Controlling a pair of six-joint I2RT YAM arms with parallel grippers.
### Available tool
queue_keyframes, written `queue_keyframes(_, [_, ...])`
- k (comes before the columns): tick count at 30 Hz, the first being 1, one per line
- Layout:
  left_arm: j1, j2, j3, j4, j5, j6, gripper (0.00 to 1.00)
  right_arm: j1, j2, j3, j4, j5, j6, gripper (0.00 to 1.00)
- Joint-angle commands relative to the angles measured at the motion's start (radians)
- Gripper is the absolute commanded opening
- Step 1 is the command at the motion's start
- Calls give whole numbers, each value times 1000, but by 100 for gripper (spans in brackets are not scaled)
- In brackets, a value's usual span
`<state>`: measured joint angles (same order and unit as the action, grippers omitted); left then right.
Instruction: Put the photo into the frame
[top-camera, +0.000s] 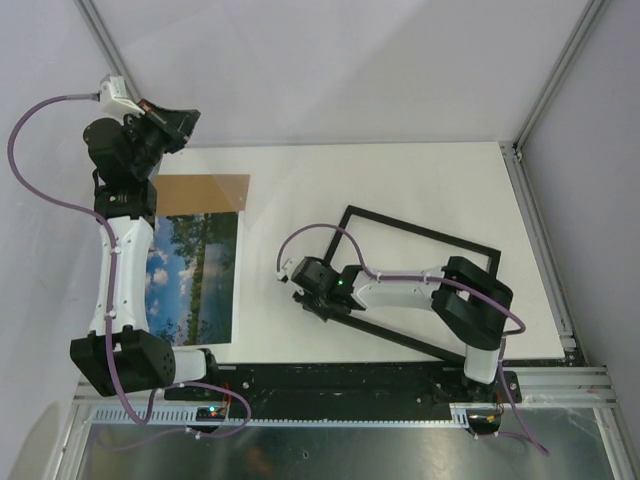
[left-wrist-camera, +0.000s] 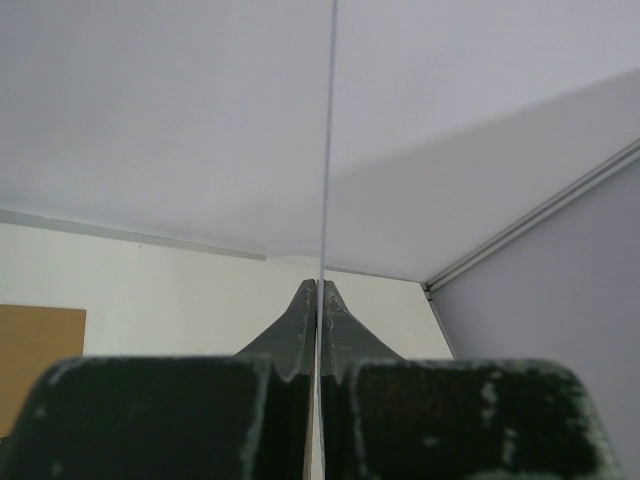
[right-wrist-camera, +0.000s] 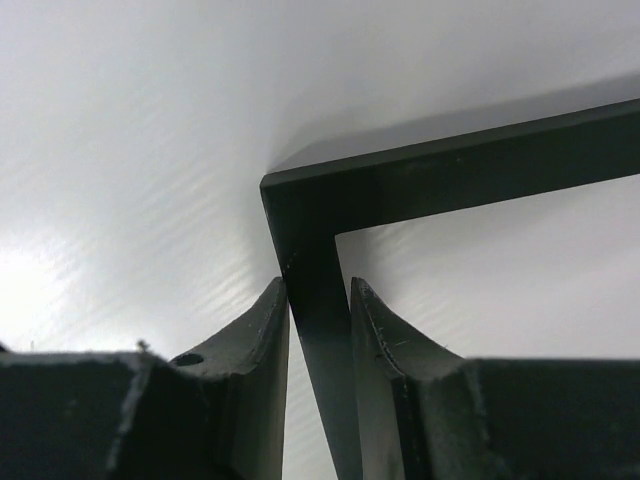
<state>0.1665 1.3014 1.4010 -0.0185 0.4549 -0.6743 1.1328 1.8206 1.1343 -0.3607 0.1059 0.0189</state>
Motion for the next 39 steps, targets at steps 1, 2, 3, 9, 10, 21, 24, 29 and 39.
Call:
queue_keyframes(1, [11, -45, 44, 45, -24, -15, 0, -87, 99, 97, 18, -25, 78, 23])
queue_keyframes(2, [12, -47, 41, 45, -25, -12, 0, -112, 115, 119, 24, -31, 84, 24])
queue_keyframes(3, [12, -49, 37, 45, -27, -10, 0, -134, 129, 146, 32, -35, 87, 25])
queue_keyframes(9, [15, -54, 20, 45, -26, -5, 0, -254, 232, 315, 44, -8, 83, 51])
queue_keyframes(10, [16, -56, 18, 45, -25, -4, 0, -272, 243, 341, 38, -3, 82, 56])
queue_keyframes(21, [29, -54, 14, 44, -2, 8, 0, -251, 91, 331, -155, 19, 70, 85])
queue_keyframes(24, [30, -49, 16, 43, 4, 8, 0, -221, 23, 230, -178, 15, 95, 84])
queue_keyframes(29, [30, -43, 20, 43, 13, 4, 0, -166, -60, 84, -192, 25, 134, 77])
queue_keyframes(39, [30, -40, 24, 43, 28, 4, 0, -157, -162, -73, -177, 56, 178, 75])
